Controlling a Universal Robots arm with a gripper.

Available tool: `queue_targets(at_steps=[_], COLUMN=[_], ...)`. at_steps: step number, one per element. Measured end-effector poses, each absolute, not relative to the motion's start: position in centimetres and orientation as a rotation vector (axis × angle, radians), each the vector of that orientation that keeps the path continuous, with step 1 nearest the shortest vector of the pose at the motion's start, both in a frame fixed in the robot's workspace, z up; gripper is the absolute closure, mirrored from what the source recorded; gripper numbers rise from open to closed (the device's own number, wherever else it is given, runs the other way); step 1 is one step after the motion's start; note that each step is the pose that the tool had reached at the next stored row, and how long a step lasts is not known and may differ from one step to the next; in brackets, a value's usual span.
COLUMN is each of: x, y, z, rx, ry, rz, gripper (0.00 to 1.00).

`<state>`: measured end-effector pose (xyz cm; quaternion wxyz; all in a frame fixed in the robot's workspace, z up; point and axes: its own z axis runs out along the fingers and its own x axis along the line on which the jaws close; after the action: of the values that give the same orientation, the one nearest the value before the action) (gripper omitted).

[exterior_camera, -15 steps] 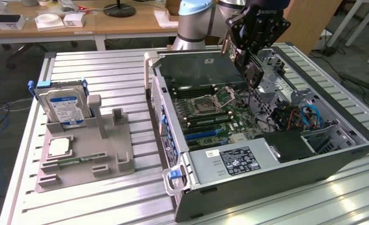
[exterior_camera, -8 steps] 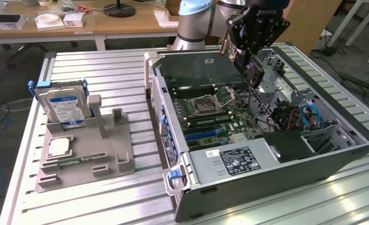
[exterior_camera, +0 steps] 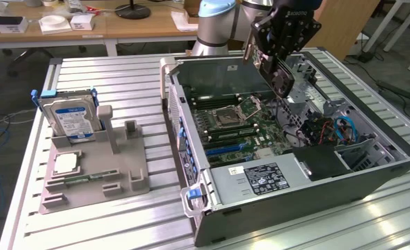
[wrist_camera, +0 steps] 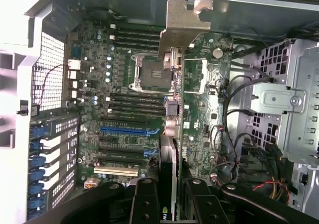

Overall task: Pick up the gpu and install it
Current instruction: 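Insert the gpu into the slot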

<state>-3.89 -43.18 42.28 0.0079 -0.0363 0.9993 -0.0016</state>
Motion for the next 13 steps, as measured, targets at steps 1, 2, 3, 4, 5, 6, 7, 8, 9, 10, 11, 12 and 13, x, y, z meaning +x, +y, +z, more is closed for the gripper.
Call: queue_targets(at_steps=[1, 2, 3, 4, 5, 6, 7, 8, 9, 10, 11, 12, 13], x=[-3.89, -3.89, -3.89, -3.89, -3.89, -3.89, -3.89, -3.89, -3.89, -3.89, -3.89, -3.89, -3.89], y=[-43.18, -43.18, -43.18, -43.18, -43.18, -43.19, -43.18, -43.18, -43.19, -43.19, -43.19, -43.19, -43.19], z=[42.28, 42.28, 42.28, 42.28, 42.28, 42.28, 42.28, 42.28, 42.28, 42.28, 42.28, 42.28, 42.28], rx=[-0.122, -0.131, -0.139, -0.147, -0.155, -0.165, -0.173, -0.182, -0.191, -0.2, -0.209, -0.217, -0.226], ry=[3.123, 3.123, 3.123, 3.122, 3.122, 3.121, 3.121, 3.12, 3.12, 3.119, 3.119, 3.118, 3.118], rz=[-0.005, -0.005, -0.005, -0.005, -0.005, -0.005, -0.005, -0.005, -0.005, -0.004, -0.004, -0.004, -0.004], gripper=[0.73, 0.73, 0.73, 0.73, 0.73, 0.73, 0.73, 0.73, 0.73, 0.73, 0.73, 0.73, 0.73])
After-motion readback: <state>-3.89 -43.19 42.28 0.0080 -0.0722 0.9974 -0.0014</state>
